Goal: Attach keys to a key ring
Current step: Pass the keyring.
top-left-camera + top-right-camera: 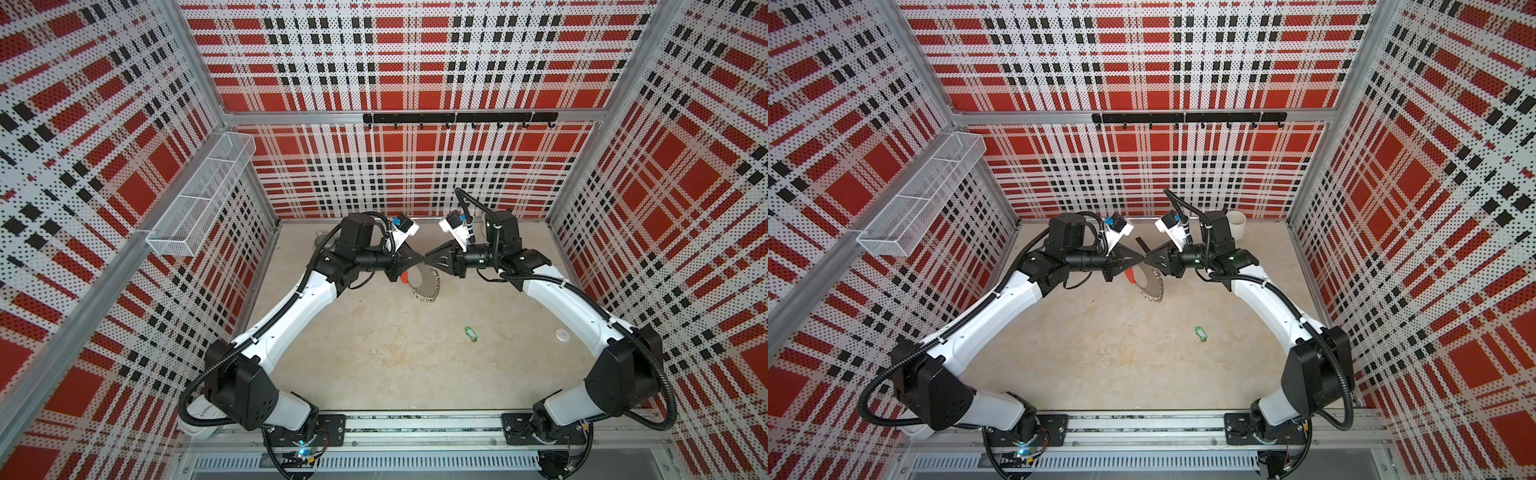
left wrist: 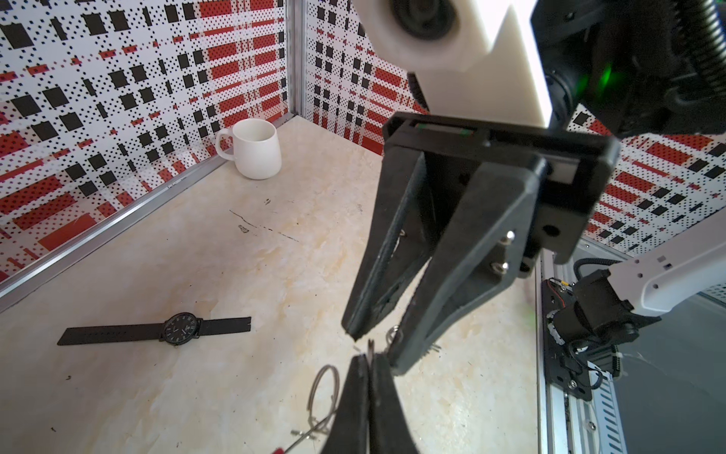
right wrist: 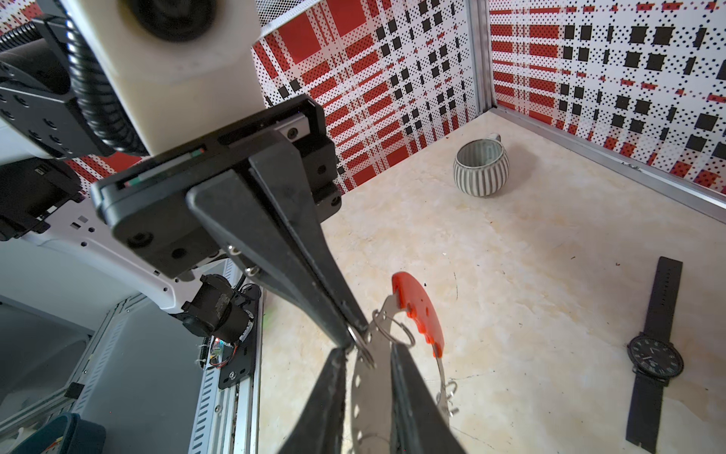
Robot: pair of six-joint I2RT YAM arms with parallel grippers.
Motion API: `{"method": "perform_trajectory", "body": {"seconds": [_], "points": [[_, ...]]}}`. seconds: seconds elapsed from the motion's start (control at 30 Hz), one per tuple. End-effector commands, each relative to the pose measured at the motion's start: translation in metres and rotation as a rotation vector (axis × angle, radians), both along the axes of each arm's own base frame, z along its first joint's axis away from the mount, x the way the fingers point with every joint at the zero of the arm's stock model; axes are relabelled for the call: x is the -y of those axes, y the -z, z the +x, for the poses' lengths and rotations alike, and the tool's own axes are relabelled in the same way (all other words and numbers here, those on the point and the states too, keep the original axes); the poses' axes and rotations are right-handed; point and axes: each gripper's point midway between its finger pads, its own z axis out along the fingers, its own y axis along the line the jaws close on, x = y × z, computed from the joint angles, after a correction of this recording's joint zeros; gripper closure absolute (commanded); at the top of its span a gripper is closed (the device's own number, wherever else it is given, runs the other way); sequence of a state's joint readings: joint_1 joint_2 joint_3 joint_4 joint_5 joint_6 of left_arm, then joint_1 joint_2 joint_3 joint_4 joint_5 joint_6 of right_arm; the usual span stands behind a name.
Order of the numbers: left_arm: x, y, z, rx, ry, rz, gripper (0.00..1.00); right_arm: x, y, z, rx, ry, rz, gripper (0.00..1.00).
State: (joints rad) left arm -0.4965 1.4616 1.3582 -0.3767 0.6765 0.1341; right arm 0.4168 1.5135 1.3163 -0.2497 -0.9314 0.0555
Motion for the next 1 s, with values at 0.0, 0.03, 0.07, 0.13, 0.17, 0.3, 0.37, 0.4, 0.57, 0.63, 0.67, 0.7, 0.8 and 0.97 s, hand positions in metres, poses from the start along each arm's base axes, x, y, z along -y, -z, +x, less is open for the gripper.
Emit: {"method": "perform_trajectory", "body": {"seconds": [0.0, 0.03, 0.07, 0.13, 0.17, 0.3, 0.37, 0.4, 0.57, 0.63, 0.67, 0.7, 0.8, 0.97], "points": [[0.004, -0.023, -0.005, 0.041, 0.027, -0.039, 1.0, -0.007, 0.002, -0.004, 0.008, -0.037, 0.01, 0.77], [0.004, -0.022, -0.006, 0.041, 0.028, -0.039, 1.0, -0.007, 0.002, -0.004, 0.006, -0.036, 0.011, 0.8], [0.005, -0.022, -0.005, 0.041, 0.029, -0.038, 1.0, -0.007, 0.001, -0.004, 0.007, -0.038, 0.012, 0.82], [0.005, -0.022, -0.006, 0.039, 0.031, -0.039, 1.0, -0.007, 0.0, -0.004, 0.009, -0.037, 0.016, 0.84], [0.005, -0.021, -0.006, 0.037, 0.03, -0.037, 1.0, -0.008, -0.001, -0.004, 0.009, -0.038, 0.018, 0.85], [0.006, -0.022, -0.006, 0.038, 0.031, -0.039, 1.0, -0.009, -0.003, -0.005, 0.011, -0.04, 0.024, 0.93], [0.006, -0.022, -0.006, 0.037, 0.031, -0.039, 1.0, -0.009, -0.003, -0.005, 0.011, -0.039, 0.027, 0.95], [0.006, -0.022, -0.007, 0.037, 0.032, -0.039, 1.0, -0.01, -0.004, -0.006, 0.011, -0.04, 0.031, 0.96], [0.006, -0.022, -0.007, 0.033, 0.031, -0.041, 0.99, -0.012, -0.004, -0.004, 0.017, -0.019, 0.034, 1.0], [0.006, -0.023, -0.008, 0.034, 0.029, -0.043, 0.99, -0.01, -0.004, 0.002, 0.033, 0.028, 0.032, 1.0], [0.005, -0.023, -0.008, 0.034, 0.027, -0.044, 0.99, -0.008, -0.007, 0.004, 0.044, 0.051, 0.039, 1.0], [0.005, -0.025, -0.007, 0.036, 0.022, -0.048, 0.98, -0.007, -0.01, 0.006, 0.06, 0.073, 0.052, 1.0], [0.003, -0.029, -0.005, 0.051, -0.006, -0.066, 0.82, -0.004, -0.02, 0.007, 0.106, 0.133, 0.098, 1.0], [-0.01, -0.043, 0.002, 0.085, -0.081, -0.148, 0.61, 0.001, -0.035, 0.004, 0.196, 0.196, 0.162, 1.0]]}}
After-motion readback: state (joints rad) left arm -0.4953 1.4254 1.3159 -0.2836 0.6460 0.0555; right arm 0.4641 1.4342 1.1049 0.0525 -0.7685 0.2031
